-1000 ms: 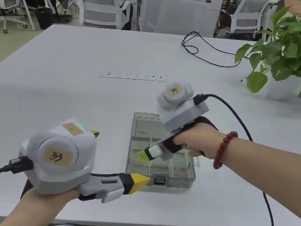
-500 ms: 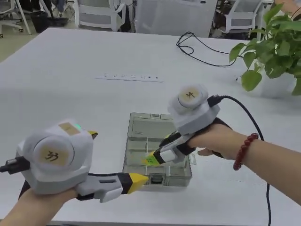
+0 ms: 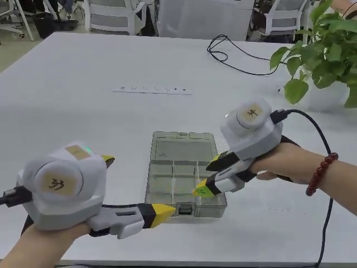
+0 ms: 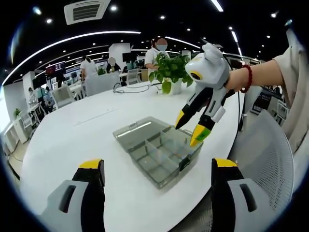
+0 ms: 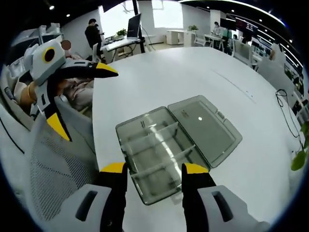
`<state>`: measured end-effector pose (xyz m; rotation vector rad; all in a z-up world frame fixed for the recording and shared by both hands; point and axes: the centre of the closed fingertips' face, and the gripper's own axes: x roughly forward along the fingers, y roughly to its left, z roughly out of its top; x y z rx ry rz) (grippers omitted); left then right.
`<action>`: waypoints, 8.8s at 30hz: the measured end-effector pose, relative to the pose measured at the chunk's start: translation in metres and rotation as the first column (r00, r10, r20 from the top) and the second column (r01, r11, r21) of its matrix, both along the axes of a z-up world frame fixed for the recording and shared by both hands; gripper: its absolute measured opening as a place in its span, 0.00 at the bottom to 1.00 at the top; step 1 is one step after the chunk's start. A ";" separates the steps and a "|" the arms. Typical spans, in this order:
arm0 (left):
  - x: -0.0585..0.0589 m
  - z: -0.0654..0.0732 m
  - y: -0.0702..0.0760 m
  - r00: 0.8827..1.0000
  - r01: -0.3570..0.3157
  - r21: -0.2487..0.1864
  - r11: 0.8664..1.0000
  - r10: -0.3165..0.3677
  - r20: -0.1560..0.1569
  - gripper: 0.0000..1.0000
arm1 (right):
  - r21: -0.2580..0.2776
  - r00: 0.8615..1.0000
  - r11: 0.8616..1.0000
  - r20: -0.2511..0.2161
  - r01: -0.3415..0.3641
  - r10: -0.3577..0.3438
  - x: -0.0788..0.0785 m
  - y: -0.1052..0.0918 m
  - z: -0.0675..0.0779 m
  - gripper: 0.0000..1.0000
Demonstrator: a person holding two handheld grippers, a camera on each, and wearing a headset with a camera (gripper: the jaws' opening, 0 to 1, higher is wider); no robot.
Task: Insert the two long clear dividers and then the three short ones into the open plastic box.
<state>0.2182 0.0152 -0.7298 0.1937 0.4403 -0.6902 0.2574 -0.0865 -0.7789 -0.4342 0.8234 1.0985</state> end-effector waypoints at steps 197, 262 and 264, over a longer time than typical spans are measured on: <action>-0.003 0.009 -0.036 0.989 0.006 -0.329 0.944 -0.055 -0.140 0.00 | 0.177 0.859 0.953 0.496 -0.245 0.128 -0.028 0.041 0.074 0.33; -0.062 0.004 -0.068 0.833 0.551 0.021 0.834 -0.552 0.030 0.00 | 0.256 0.838 0.800 0.233 -0.542 0.493 -0.103 0.033 0.054 0.02; -0.061 0.005 -0.067 0.842 0.539 0.006 0.842 -0.539 0.027 0.00 | 0.251 0.838 0.802 0.237 -0.542 0.492 -0.102 0.034 0.054 0.02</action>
